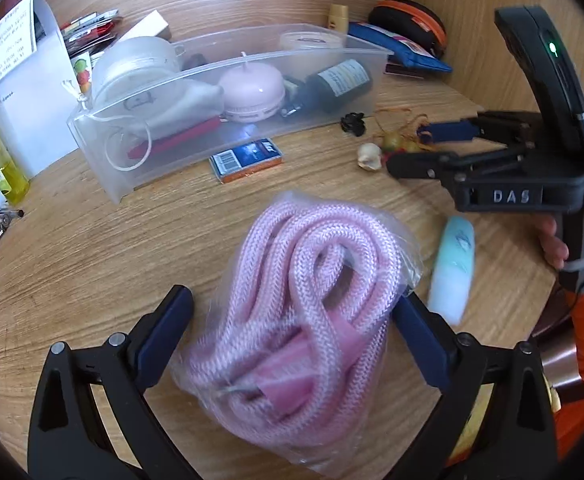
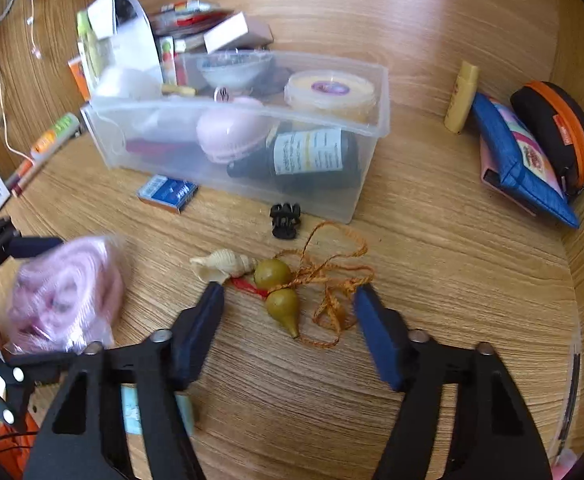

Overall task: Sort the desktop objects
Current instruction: 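Grasp the bagged pink rope with the left tool while the right tool grasps the green pear ornaments, then lift and carry the bagged pink rope and green ornaments over the clear box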

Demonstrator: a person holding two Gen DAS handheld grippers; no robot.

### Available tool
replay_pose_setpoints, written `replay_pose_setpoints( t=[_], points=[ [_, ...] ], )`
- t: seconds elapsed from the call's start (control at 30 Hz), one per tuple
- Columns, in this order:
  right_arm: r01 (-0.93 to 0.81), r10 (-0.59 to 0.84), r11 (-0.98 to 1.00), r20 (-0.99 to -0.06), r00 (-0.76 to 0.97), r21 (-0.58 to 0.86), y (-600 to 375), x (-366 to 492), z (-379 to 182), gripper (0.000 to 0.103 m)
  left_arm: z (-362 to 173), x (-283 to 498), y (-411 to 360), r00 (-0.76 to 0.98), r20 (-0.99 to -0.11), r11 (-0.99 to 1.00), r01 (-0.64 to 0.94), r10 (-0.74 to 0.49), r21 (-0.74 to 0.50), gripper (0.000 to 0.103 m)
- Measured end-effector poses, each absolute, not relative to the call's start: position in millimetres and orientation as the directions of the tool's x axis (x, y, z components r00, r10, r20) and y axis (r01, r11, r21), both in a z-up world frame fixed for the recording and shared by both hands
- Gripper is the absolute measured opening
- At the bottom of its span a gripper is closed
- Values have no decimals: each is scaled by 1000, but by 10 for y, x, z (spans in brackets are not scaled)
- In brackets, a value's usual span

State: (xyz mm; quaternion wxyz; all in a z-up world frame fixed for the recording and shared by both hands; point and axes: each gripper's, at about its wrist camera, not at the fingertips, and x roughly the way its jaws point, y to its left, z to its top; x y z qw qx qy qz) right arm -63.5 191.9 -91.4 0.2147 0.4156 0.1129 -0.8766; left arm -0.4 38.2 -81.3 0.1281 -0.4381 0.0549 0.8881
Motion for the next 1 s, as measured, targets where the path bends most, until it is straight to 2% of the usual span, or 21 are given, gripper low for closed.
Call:
replay_pose_setpoints(
  t=[0.07,0.13,0.2,0.27,0.33,0.4,0.6,0.77,1.0],
  points=[
    [467,-285,-884,-776,-562,-14,1939,-633,-913,53,-818,-38,354,-596,-786,-968,-249,164,-13,100],
    [464,-285,-886,-778,-559,-9,1955,-640,-921,47,-821,-56,343,-603,-782,-972,-236,157,-13,98],
    [464,-287,-886,-777,-560,-7,1961,-645,-923,42,-814,-56,338,-611,-777,-973,-231,153,-9,93],
    [469,-292,-883,-776,-559,-6,1954,-645,-919,36,-795,-51,331,-621,-769,-973,-229,153,-9,78],
    [479,-303,-878,-775,-555,0,1959,-637,-913,29,-778,-55,312,-629,-763,-977,-215,147,-11,70],
    [485,-318,-874,-772,-550,14,1974,-645,-900,17,-779,-73,285,-637,-757,-979,-202,145,-18,69],
    [481,-351,-875,-763,-543,61,2032,-654,-871,15,-760,-102,218,-644,-749,-983,-172,156,-57,65],
    [460,-384,-882,-721,-577,102,2161,-642,-783,15,-711,-113,78,-653,-735,-983,-132,182,-126,65],
    [452,-427,-878,-684,-591,157,2251,-633,-652,15,-533,-53,9,-707,-693,-990,-103,142,-98,65]
  ],
)
